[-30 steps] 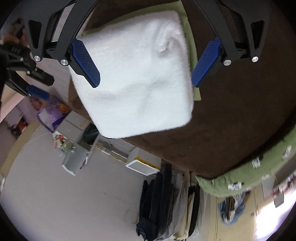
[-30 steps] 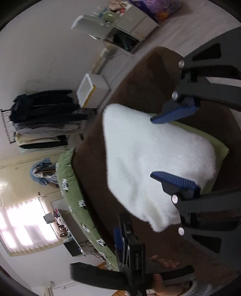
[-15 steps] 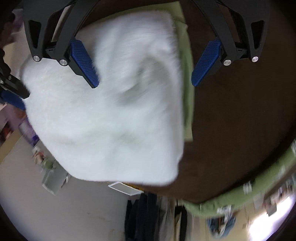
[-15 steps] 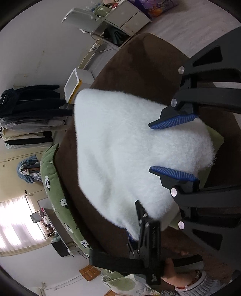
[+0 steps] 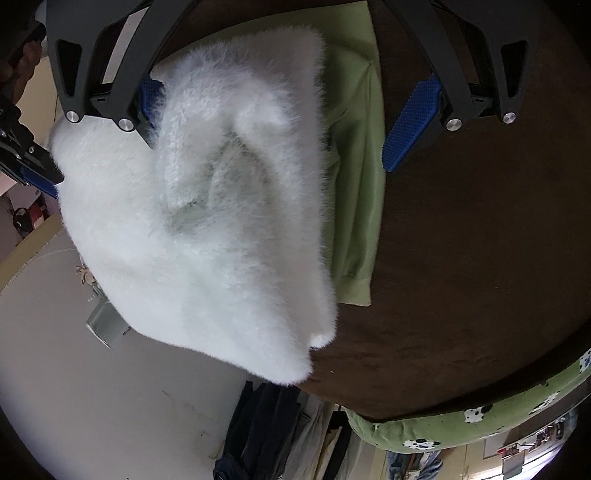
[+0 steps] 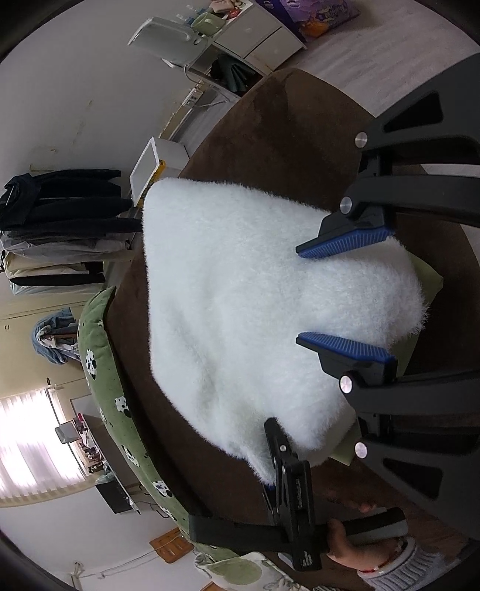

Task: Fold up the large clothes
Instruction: 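Open both grippers and press the white cardigan flat onto the green stack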

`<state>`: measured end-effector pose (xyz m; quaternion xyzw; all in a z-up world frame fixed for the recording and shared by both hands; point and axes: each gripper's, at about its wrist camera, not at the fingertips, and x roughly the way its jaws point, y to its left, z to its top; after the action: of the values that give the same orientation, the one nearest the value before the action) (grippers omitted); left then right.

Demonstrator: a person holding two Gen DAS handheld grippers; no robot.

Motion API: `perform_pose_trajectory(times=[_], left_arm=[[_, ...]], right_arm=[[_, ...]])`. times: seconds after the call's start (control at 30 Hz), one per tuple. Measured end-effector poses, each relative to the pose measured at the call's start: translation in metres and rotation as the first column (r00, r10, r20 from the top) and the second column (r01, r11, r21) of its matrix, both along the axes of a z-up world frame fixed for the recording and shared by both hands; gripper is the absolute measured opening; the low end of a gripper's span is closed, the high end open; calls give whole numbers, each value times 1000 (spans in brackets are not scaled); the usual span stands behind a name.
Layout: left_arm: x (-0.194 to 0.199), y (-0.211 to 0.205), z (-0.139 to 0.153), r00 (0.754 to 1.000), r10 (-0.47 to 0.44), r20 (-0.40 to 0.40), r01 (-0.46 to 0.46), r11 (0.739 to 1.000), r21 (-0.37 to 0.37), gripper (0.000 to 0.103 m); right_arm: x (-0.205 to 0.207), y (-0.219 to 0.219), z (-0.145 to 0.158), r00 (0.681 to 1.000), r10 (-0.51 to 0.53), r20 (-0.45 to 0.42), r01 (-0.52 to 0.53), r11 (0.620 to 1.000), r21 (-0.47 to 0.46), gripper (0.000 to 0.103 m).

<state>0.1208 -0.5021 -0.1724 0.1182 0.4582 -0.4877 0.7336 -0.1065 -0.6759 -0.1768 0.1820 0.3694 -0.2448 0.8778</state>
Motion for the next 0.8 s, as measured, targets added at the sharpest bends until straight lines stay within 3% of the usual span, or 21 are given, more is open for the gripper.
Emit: perform_pose_trajectory(times=[0.07, 0.2, 0.27, 0.4, 0.5, 0.8], left_arm=[[-5, 5, 5, 1000, 17, 12, -17, 1000, 3, 98], [-19, 19, 27, 988, 32, 150, -33, 999, 8, 97], [-22, 26, 33, 981, 43, 191, -45, 999, 6, 97], [-18, 31, 28, 984, 66, 167, -72, 997, 25, 97], [-19, 35, 22, 984, 98, 146, -103, 995, 21, 98], [-22, 41, 6, 975, 126, 185, -136, 990, 44, 98]], right_arm=[[1, -3, 3, 1000, -4, 6, 4, 1000, 9, 44], [11, -6, 22, 999, 19, 38, -20, 999, 29, 50], [32, -6, 32, 998, 53, 35, -53, 999, 10, 59], [86, -1, 39, 989, 138, 42, -140, 990, 28, 61], [136, 3, 30, 985, 174, 1, -174, 984, 27, 61], [227, -21, -10, 978, 152, -145, -142, 987, 76, 61]])
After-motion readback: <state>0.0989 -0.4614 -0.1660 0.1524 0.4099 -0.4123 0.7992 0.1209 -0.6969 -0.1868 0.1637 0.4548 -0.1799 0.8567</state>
